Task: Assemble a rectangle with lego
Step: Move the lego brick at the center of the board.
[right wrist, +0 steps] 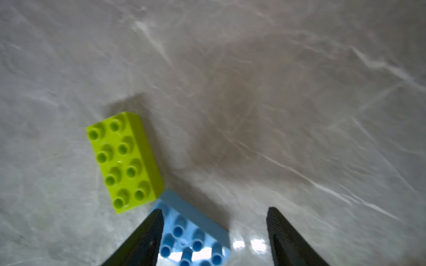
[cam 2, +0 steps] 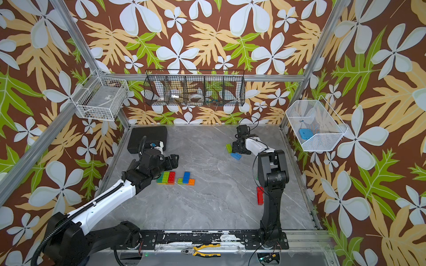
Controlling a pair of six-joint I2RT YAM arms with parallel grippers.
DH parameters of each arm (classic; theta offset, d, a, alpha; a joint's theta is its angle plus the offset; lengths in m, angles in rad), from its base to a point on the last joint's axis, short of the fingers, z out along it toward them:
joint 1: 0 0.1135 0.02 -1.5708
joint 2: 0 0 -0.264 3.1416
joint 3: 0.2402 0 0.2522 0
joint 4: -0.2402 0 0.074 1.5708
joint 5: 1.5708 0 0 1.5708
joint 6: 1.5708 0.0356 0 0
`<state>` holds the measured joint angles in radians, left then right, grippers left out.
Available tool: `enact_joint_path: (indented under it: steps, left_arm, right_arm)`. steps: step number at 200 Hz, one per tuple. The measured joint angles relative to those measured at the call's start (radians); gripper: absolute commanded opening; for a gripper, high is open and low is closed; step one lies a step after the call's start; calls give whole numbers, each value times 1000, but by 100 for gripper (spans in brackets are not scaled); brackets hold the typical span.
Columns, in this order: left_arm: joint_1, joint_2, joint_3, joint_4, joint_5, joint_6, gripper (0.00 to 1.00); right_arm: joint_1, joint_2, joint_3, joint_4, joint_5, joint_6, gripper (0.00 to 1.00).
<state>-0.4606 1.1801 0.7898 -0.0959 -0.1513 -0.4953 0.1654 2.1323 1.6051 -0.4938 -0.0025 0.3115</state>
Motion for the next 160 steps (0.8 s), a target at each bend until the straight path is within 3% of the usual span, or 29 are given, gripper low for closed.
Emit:
enact_joint_path:
  steps: [66,98,127,160]
  left_arm:
    - [0,11,-13,25,17,-21,79]
    - [-13,137,10,-6,27,-53,76]
    - [-90,213,30,-72,38,-80,81]
    - [-95,224,-4,-112,52,-118,81]
  right_arm:
    - [48,7,-61,61,-96,22,65]
    - [100,-1,-68,37,-42,30,58]
    - [140,-64,-114,-9,20,50,60]
    - [177,-135,-160,-14,45,55,60]
